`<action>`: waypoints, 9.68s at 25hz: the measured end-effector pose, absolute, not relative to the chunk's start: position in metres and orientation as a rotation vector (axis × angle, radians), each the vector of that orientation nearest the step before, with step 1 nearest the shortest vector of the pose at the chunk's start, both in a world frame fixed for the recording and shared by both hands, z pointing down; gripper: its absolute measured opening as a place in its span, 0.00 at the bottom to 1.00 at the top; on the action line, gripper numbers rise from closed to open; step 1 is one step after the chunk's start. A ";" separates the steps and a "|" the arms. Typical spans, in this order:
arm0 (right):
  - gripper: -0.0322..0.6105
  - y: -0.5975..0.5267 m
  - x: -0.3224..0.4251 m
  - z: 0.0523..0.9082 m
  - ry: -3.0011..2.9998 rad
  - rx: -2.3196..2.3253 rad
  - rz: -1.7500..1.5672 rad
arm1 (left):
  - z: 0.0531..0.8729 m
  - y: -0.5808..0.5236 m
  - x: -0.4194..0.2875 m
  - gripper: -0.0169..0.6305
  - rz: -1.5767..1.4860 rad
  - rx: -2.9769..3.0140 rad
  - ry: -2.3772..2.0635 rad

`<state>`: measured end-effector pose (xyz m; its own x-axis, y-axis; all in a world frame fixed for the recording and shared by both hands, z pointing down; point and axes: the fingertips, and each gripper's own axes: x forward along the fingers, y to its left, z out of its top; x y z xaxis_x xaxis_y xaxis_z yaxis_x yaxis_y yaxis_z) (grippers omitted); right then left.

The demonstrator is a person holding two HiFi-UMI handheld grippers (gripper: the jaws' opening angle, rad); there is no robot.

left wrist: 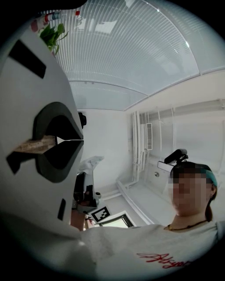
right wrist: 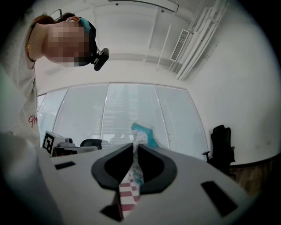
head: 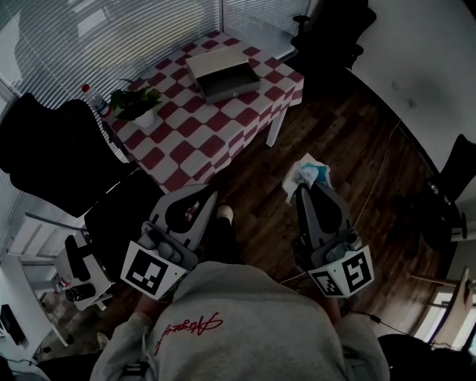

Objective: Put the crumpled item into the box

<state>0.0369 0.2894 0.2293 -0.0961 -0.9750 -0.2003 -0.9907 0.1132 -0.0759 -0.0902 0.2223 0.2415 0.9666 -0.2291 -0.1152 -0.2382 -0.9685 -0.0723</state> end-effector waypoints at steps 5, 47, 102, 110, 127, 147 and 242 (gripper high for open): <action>0.12 0.270 0.049 0.232 2.186 -1.974 0.116 | 0.244 0.200 -0.078 0.05 0.159 -3.031 0.362; 0.12 0.035 0.135 0.232 2.209 -1.981 0.091 | 0.237 -0.041 0.019 0.05 0.203 -3.031 0.342; 0.12 -0.099 0.181 0.246 2.409 -1.807 -0.035 | 0.248 -0.140 0.052 0.05 0.161 -3.015 0.643; 0.12 -0.115 0.182 0.254 2.456 -1.791 -0.038 | 0.246 -0.144 0.047 0.05 0.159 -2.994 0.715; 0.12 -0.144 0.183 0.268 2.516 -1.743 -0.070 | 0.245 -0.147 0.029 0.05 0.133 -2.946 0.847; 0.12 -0.171 0.176 0.294 2.590 -1.719 -0.127 | 0.243 -0.149 0.007 0.05 0.111 -2.898 0.973; 0.12 -0.227 0.169 0.451 2.967 -1.913 -0.517 | 0.261 -0.152 -0.039 0.05 0.053 -2.850 1.203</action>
